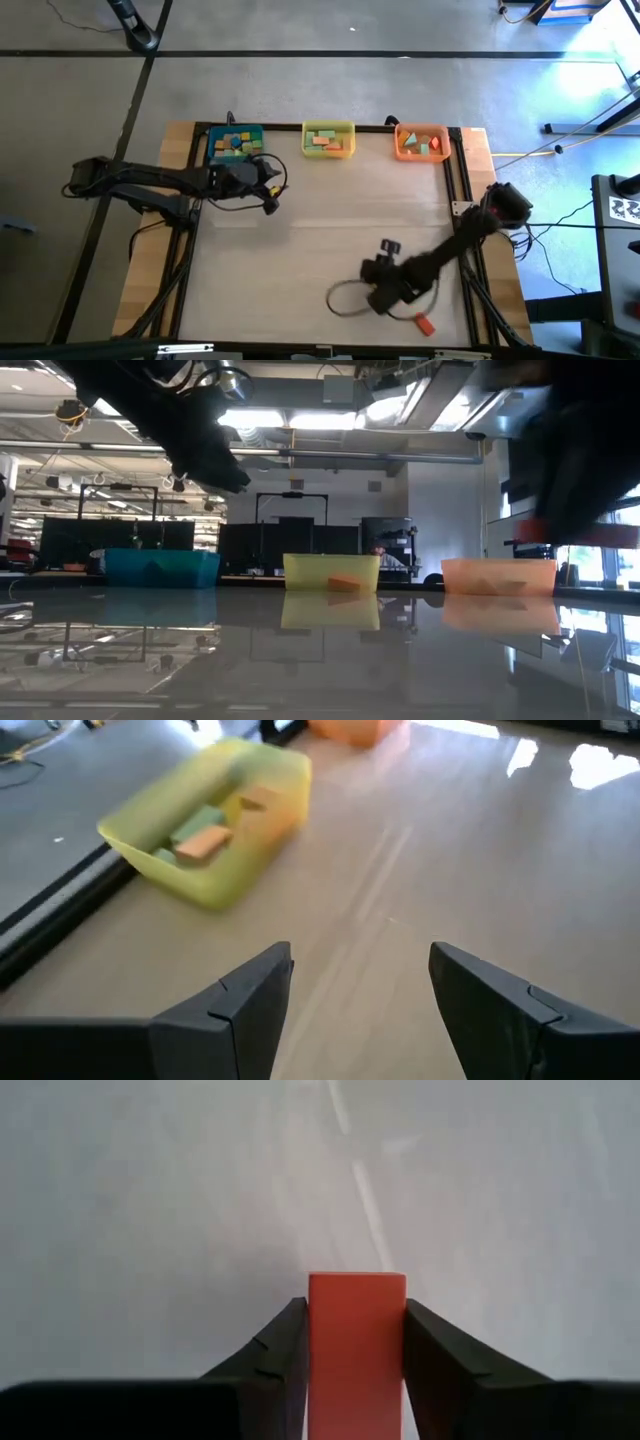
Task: Sort blocks by size
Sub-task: Put the orange rectangle block into the yellow bin
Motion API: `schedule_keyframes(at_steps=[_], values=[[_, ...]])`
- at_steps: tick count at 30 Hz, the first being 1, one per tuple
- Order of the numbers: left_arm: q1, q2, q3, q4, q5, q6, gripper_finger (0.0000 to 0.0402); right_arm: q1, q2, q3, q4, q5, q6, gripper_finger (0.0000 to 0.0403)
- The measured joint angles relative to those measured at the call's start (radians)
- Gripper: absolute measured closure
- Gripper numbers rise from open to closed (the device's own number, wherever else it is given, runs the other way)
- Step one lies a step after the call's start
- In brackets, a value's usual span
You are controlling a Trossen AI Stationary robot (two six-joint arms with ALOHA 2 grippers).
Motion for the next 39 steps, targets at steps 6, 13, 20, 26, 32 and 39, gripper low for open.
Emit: schedule_keyframes(at_steps=[6,13,20,26,32,39], values=[[-0.051,0.000,0.000,-0.063,0.000,-0.021,0.0176,-0.170,0.000,0.001,0.001,0.014,-0.186,0.0281],[-0.075,0.000,0.000,-0.103,0.000,-0.061,0.0176,-0.382,-0.001,0.001,0.005,0.054,-0.376,0.0281],[-0.087,0.000,0.000,-0.115,-0.001,-0.061,0.0176,-0.616,-0.007,0.014,0.067,0.054,-0.598,0.0281],[-0.087,0.000,0.000,-0.114,-0.003,-0.059,0.0176,-0.796,-0.030,0.065,0.174,0.037,-0.765,0.0281],[-0.087,0.000,-0.001,-0.106,-0.007,-0.058,0.0176,-0.953,-0.050,0.104,0.317,-0.032,-0.856,0.0281],[-0.086,0.000,-0.001,-0.106,-0.012,-0.053,0.0176,-1.125,-0.032,0.098,0.503,-0.243,-0.842,0.0281]])
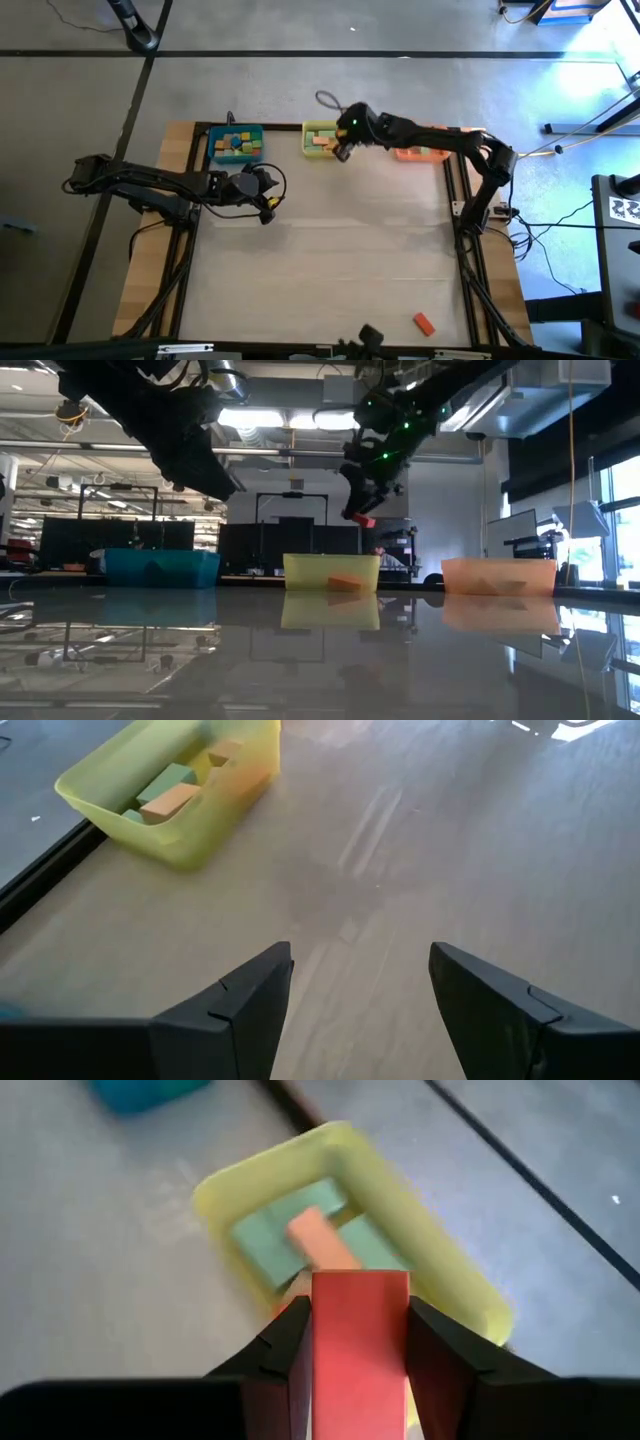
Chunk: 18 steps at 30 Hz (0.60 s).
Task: Sort blocks by size
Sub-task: Put the orange rectangle block into the yellow bin
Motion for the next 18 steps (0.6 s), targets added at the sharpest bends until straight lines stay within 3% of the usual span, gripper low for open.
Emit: schedule_keyframes(at_steps=[10,18], values=[[0.001,0.000,0.000,0.004,-0.025,0.000,0.0176,-0.093,0.104,0.000,0.118,-0.103,0.050,0.0254],[0.001,0.000,0.000,0.006,-0.028,0.000,0.0176,-0.091,0.132,0.001,0.147,-0.075,0.045,0.0218]])
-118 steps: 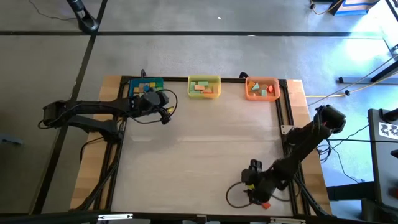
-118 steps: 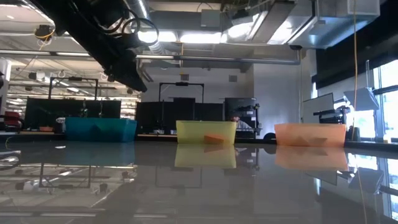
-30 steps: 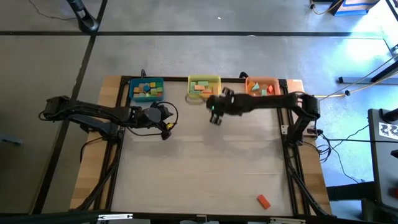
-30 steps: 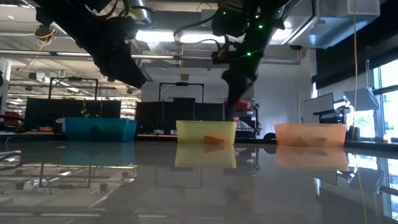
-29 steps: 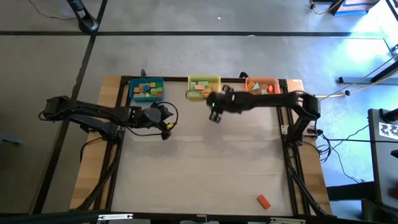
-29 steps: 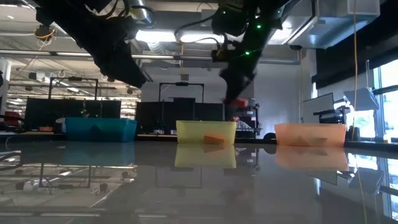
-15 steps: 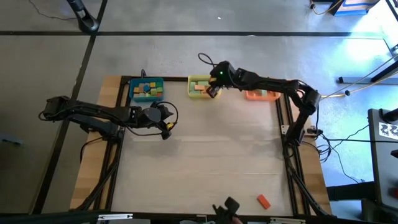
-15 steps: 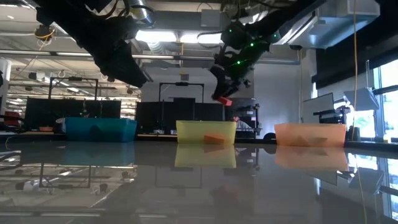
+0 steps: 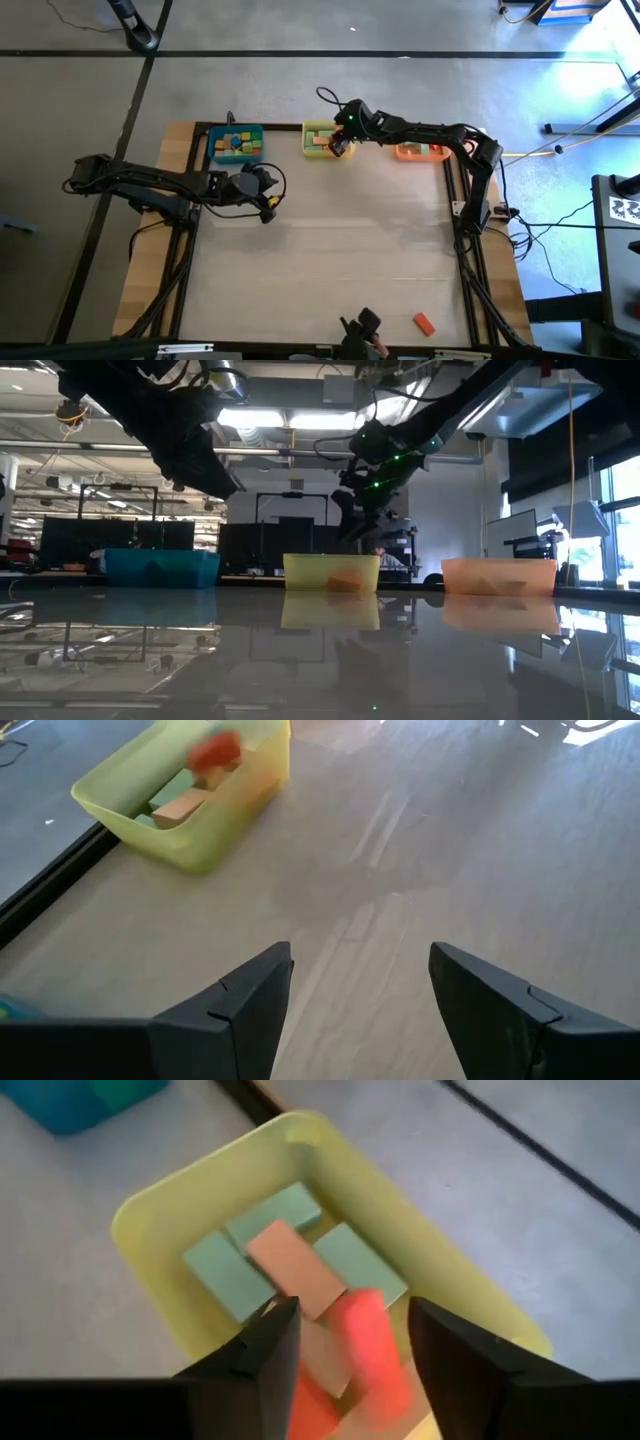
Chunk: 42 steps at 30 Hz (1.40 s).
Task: Sort blocks by size
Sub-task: Put the orange rectangle block into the yellow bin
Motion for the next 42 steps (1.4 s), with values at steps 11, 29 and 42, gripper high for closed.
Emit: schedule_keyframes(at_steps=[11,29,42], values=[[0.000,0.000,0.000,0.001,0.000,-0.002,0.0176,0.116,-0.089,0.090,-0.367,-0.027,-0.090,0.0140],[0.001,0.000,0.000,0.024,0.001,0.020,0.0176,0.795,-0.237,0.089,-0.993,0.052,0.470,0.0155],[0.000,0.000,0.000,0.020,0.002,0.019,0.0176,1.227,-0.237,0.066,-1.017,0.015,1.174,0.0155]])
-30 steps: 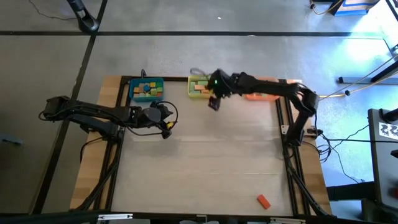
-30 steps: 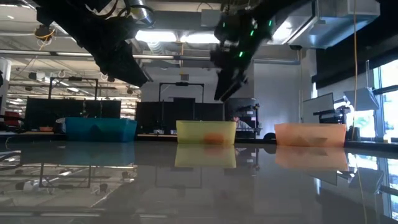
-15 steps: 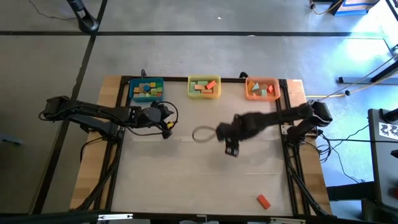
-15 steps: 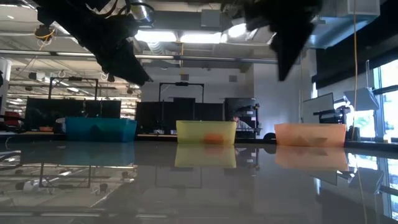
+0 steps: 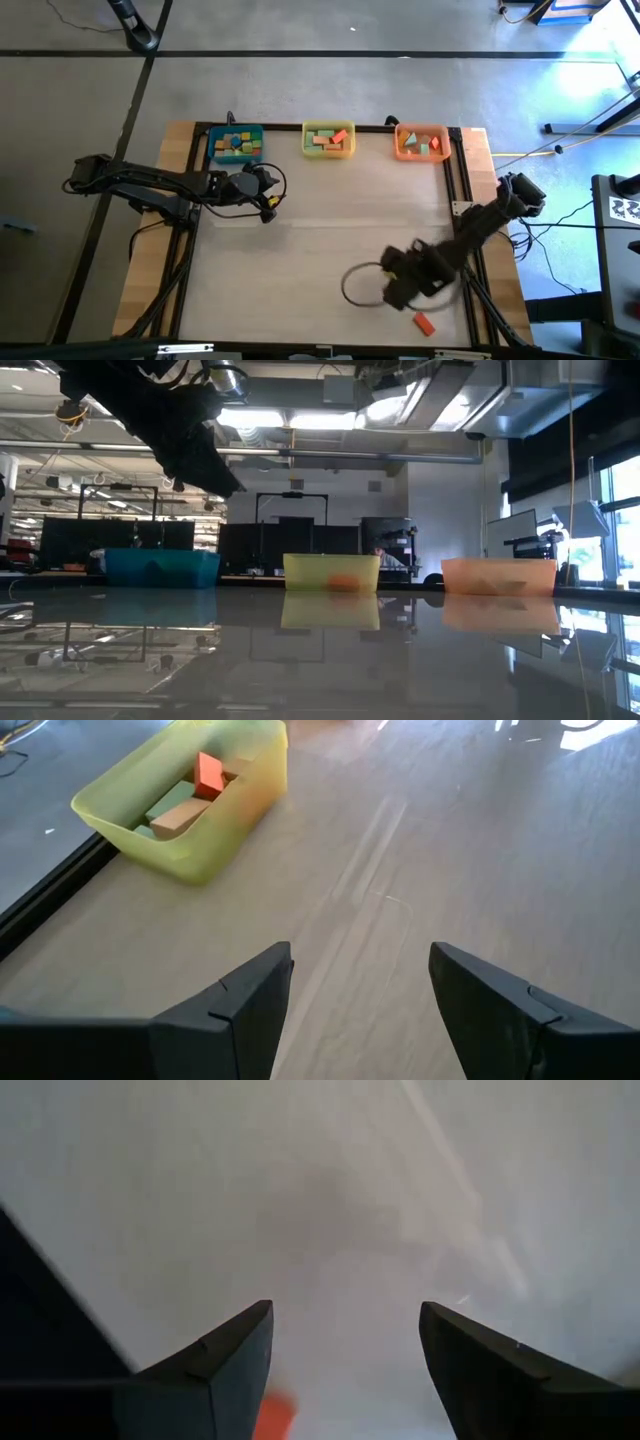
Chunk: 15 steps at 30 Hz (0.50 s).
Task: Sort blocks by size
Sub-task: Put the orange rectangle block into the yellow bin
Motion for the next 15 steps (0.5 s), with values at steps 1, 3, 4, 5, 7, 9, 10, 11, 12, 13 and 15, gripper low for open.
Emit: schedule_keyframes(at_steps=[1,3,4,5,7,9,10,11,12,13,15], values=[[0.000,0.000,0.000,0.000,0.000,-0.001,0.0176,0.031,0.000,-0.009,0.009,-0.010,0.069,0.0155],[0.000,0.000,0.000,0.001,0.000,-0.001,0.0176,0.096,0.000,-0.036,0.030,-0.038,0.213,0.0155],[0.000,0.000,0.000,0.001,0.000,-0.001,0.0176,0.128,0.000,-0.049,0.046,-0.060,0.281,0.0155],[0.000,0.000,0.000,0.001,0.000,0.000,0.0176,0.162,0.000,-0.061,0.067,-0.080,0.341,0.0155],[0.000,0.000,0.000,0.000,0.000,0.000,0.0176,0.222,0.000,-0.087,0.110,-0.110,0.458,0.0155],[0.000,0.000,0.000,0.000,0.000,0.000,0.0176,0.273,0.000,-0.121,0.169,-0.126,0.546,0.0155],[0.000,0.000,0.000,0.001,0.000,0.000,0.0176,0.294,0.000,-0.139,0.207,-0.125,0.576,0.0155],[0.000,0.000,0.000,0.000,0.000,0.000,0.0176,0.312,0.001,-0.158,0.246,-0.121,0.601,0.0155],[0.000,0.000,0.000,0.000,0.000,0.000,0.0176,0.324,0.006,-0.177,0.282,-0.117,0.618,0.0155],[0.000,0.000,0.000,0.000,0.000,0.000,0.0176,0.332,0.015,-0.196,0.313,-0.120,0.629,0.0155],[0.000,0.000,0.000,-0.001,0.000,0.000,0.0176,0.339,0.040,-0.228,0.355,-0.135,0.637,0.0155]])
